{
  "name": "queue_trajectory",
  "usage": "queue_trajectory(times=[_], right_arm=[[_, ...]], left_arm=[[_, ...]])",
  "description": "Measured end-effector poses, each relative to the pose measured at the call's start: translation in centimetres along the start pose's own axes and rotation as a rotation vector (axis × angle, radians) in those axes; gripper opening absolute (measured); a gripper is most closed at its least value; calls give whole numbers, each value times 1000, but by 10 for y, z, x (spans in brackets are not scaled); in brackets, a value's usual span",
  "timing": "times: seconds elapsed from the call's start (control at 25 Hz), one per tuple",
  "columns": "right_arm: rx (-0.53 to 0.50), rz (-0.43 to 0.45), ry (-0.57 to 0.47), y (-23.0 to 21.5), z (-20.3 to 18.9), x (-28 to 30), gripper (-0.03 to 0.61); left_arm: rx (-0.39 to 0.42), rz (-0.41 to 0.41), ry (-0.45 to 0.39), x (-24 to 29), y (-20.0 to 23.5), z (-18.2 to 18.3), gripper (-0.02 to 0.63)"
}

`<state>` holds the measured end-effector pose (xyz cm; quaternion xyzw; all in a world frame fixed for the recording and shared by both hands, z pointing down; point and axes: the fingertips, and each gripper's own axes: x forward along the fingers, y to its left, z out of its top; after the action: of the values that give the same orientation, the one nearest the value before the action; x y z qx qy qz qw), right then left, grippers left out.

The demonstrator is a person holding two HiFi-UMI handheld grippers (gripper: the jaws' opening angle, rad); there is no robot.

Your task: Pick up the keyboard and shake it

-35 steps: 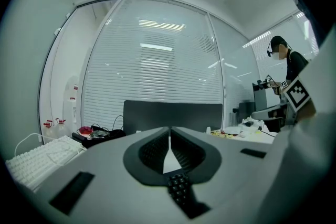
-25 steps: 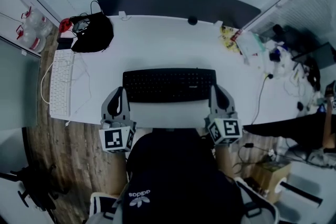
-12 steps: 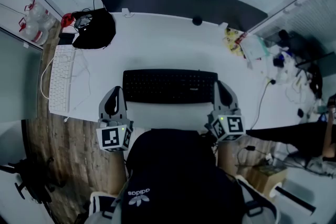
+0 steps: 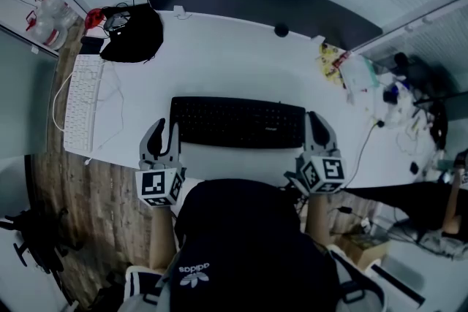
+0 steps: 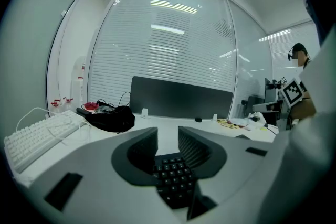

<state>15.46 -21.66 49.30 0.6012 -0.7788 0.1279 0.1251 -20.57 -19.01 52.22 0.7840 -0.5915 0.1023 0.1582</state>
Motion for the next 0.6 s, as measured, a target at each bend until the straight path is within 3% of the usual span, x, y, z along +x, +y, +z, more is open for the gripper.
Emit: queue_trajectory(times=[0.2,0.36,0.6], right_arm=[[6,12,87,-12,-22,18,86],[59,39,134,-23,-36,34,98],[52,44,207,-34,-58,51,120]], left_arm=[[-11,8,74,12,7,-27,101],[-43,8,158,20,12,-59,109],[-122,16,287,28,19,-100,140]])
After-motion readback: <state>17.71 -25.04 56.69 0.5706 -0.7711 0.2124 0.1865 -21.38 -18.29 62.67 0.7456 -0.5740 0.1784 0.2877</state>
